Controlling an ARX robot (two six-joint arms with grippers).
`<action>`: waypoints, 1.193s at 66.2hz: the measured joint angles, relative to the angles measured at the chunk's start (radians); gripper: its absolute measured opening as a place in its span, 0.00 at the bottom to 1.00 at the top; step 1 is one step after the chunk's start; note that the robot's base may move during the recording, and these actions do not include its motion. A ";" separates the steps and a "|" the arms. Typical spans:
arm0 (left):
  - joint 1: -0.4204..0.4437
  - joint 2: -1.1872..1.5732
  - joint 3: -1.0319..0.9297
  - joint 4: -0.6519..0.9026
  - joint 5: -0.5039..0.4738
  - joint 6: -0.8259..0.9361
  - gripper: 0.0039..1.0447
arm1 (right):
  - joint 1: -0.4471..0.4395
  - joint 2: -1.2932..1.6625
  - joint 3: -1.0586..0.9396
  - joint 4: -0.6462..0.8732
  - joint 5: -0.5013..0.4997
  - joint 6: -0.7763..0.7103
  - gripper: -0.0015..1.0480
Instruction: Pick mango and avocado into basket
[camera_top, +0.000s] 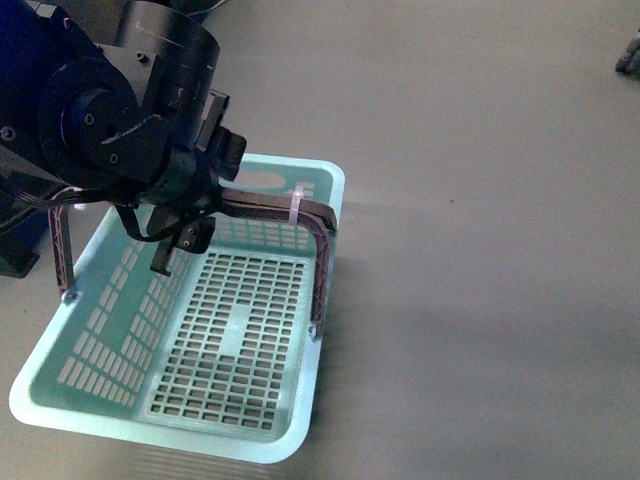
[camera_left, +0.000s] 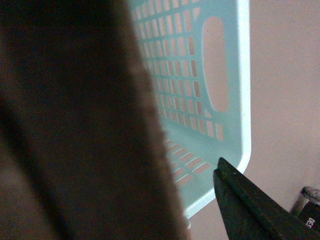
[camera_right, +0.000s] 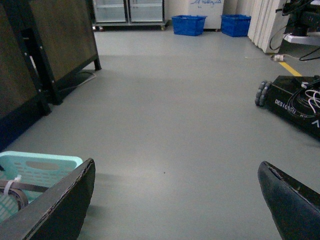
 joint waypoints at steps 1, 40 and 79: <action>-0.001 0.000 0.000 -0.002 0.000 -0.003 0.40 | 0.000 0.000 0.000 0.000 0.000 0.000 0.92; -0.021 -0.795 -0.381 -0.158 -0.078 -0.107 0.13 | 0.000 0.000 0.000 0.000 0.000 0.000 0.92; 0.064 -1.439 -0.360 -0.637 -0.118 -0.172 0.13 | 0.000 0.000 0.000 0.000 0.000 0.000 0.92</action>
